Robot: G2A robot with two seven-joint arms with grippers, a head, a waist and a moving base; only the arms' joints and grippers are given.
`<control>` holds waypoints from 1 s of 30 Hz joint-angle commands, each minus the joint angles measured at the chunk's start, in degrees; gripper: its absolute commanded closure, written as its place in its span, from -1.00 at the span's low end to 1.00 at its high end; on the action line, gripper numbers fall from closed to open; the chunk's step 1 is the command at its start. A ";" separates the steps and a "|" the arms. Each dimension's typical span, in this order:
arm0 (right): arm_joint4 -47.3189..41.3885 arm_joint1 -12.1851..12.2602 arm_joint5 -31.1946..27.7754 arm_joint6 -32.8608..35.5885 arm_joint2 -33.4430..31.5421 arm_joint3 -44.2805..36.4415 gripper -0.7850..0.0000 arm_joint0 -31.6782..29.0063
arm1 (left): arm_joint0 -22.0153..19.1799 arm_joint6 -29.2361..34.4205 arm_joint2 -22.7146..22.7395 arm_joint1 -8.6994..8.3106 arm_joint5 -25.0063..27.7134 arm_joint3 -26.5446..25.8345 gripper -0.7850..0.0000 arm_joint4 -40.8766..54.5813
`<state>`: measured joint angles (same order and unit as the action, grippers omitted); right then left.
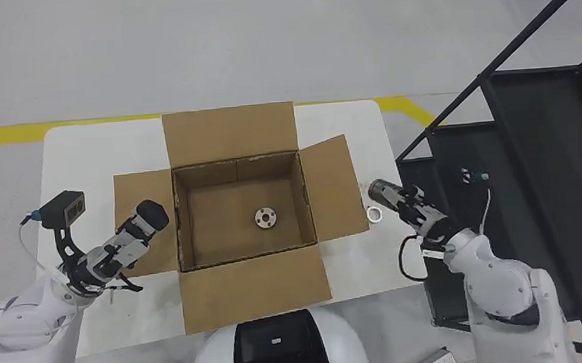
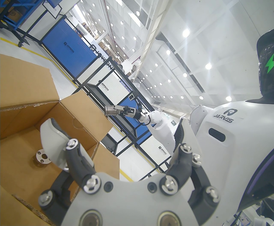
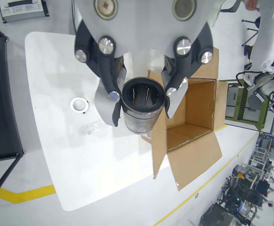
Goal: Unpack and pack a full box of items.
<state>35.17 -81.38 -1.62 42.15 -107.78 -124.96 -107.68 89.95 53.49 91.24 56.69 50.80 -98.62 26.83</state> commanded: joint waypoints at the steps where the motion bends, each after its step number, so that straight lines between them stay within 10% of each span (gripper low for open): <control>1: -0.66 0.18 0.64 0.40 -0.84 2.79 1.00 0.47 | 0.00 0.00 0.00 0.00 0.00 0.00 -1.00 0.00; 19: 27.98 2.38 19.17 21.91 13.15 25.08 1.00 20.04 | 0.00 0.00 0.00 0.00 0.00 0.00 -1.00 0.00; 30: 33.16 2.33 24.78 23.64 17.92 28.36 1.00 21.69 | 0.00 0.00 0.00 0.00 0.00 0.00 -1.00 0.00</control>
<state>68.46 -79.04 23.08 65.86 -90.12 -97.05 -86.25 89.95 53.49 91.24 56.69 50.80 -98.62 26.83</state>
